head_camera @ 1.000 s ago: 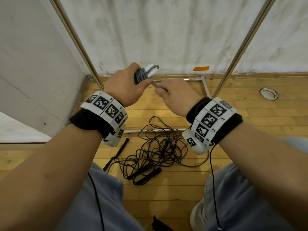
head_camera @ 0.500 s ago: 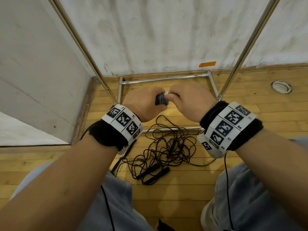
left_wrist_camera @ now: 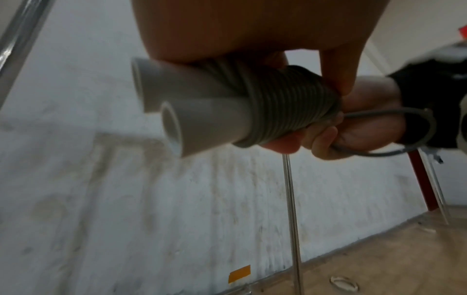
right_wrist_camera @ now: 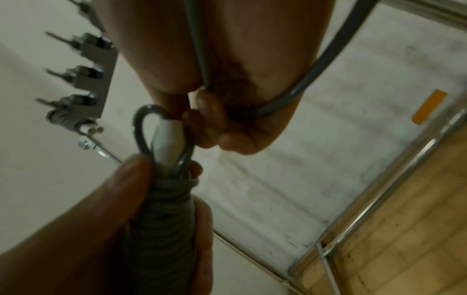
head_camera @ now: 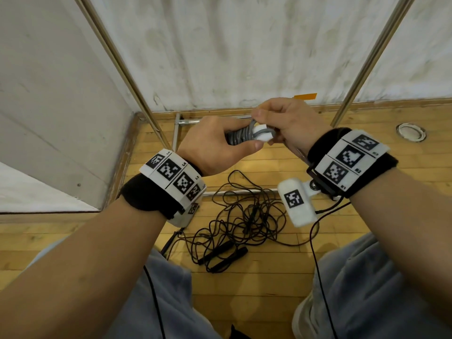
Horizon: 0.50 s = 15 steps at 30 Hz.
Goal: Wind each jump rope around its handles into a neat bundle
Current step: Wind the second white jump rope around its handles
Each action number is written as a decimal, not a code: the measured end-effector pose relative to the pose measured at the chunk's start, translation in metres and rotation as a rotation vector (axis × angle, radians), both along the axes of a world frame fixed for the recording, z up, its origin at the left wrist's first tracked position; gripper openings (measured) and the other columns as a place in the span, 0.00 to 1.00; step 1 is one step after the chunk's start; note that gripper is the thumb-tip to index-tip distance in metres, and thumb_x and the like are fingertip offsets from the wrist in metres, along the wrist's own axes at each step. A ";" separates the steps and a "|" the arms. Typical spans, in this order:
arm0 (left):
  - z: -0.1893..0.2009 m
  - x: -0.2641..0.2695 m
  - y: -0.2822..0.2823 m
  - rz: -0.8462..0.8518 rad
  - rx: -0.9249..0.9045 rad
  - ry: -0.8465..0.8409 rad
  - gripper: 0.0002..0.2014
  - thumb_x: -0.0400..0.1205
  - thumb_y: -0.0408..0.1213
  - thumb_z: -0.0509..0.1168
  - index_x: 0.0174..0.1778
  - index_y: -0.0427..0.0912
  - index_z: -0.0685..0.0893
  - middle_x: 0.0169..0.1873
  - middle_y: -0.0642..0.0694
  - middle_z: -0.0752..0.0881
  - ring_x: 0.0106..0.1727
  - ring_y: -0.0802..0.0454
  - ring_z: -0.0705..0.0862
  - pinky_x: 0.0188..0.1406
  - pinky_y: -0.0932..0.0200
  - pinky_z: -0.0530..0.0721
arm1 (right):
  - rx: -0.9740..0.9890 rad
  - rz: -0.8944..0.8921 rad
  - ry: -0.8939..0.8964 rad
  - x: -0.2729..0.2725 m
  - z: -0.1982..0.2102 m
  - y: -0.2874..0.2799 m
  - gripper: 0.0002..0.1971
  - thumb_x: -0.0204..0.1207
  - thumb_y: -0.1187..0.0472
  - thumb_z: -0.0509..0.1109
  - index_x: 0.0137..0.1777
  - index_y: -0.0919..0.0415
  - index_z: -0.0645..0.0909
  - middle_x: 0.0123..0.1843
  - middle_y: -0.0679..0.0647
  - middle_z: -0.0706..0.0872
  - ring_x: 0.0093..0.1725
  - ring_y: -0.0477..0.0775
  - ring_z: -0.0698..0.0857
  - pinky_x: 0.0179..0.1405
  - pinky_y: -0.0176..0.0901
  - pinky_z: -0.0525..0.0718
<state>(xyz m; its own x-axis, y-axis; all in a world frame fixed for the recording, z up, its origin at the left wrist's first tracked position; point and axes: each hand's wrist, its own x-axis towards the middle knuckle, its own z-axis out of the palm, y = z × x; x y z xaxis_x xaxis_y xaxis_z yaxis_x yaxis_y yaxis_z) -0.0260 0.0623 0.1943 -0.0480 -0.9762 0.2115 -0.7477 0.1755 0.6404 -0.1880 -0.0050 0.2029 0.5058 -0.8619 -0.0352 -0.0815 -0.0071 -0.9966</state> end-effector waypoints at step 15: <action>-0.017 0.021 -0.013 0.067 0.133 -0.699 0.15 0.78 0.64 0.59 0.43 0.58 0.82 0.27 0.58 0.77 0.28 0.62 0.73 0.24 0.62 0.62 | -0.719 0.242 0.947 0.002 -0.006 0.002 0.11 0.80 0.52 0.66 0.57 0.49 0.86 0.47 0.49 0.86 0.45 0.51 0.80 0.43 0.43 0.75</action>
<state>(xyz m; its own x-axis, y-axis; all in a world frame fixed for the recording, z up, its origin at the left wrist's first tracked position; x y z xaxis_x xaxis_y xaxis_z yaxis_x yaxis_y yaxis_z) -0.0047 0.0489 0.1777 -0.0684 -0.9971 0.0325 -0.9974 0.0691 0.0202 -0.1855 -0.0032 0.1969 0.6893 -0.7238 -0.0306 -0.6959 -0.6498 -0.3058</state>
